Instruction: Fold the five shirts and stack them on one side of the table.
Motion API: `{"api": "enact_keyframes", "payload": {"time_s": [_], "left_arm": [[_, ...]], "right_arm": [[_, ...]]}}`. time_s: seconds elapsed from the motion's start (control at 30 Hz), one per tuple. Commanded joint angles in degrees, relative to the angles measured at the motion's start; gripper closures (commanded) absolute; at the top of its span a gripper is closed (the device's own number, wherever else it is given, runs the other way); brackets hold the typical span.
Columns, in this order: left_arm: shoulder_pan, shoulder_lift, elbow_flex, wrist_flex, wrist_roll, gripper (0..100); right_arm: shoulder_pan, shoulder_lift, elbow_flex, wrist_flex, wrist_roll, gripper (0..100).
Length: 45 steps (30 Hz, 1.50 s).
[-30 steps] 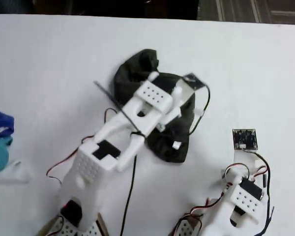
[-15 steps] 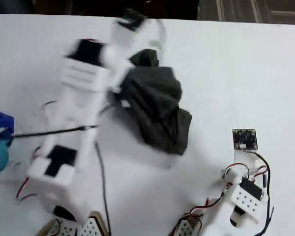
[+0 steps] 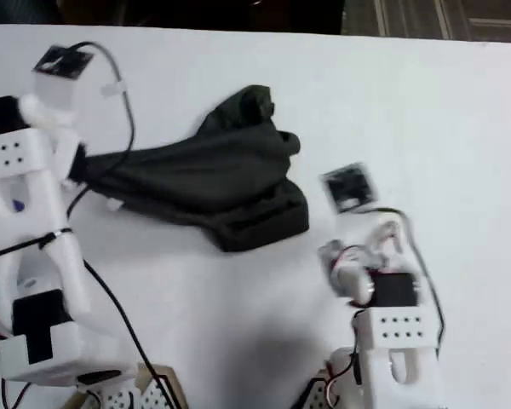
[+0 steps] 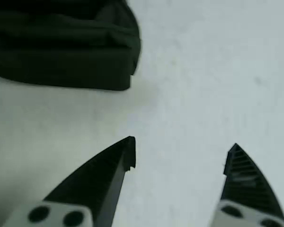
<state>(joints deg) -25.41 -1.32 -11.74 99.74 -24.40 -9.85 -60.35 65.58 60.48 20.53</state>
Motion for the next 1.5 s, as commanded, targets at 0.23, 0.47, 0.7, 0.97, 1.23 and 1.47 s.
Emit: {"api": "enact_keyframes", "payload": {"time_s": [0.23,0.47,0.7,0.97,1.23,1.47], "left_arm": [[-3.0,-3.0,3.6,-5.0,-0.4,97],[-2.9,-3.1,3.6,-6.9,3.3,97],[-2.9,-3.0,4.0,-7.6,4.0,97],[-2.9,-3.0,3.7,-7.6,4.0,97],[-2.8,-2.7,4.4,-7.6,4.0,97],[-2.7,-2.6,4.4,-7.6,4.0,97]], "right_arm": [[-9.6,34.9,-17.2,-8.0,-5.9,69.4],[-9.5,59.5,-39.8,3.5,-10.0,69.3],[-10.0,72.1,-52.6,8.7,-10.5,69.3],[-11.9,79.3,-55.9,10.1,-10.1,80.7],[-9.4,77.1,-57.0,11.2,-10.1,98.4],[-7.6,61.1,-62.1,20.4,-10.0,98.1]]}}
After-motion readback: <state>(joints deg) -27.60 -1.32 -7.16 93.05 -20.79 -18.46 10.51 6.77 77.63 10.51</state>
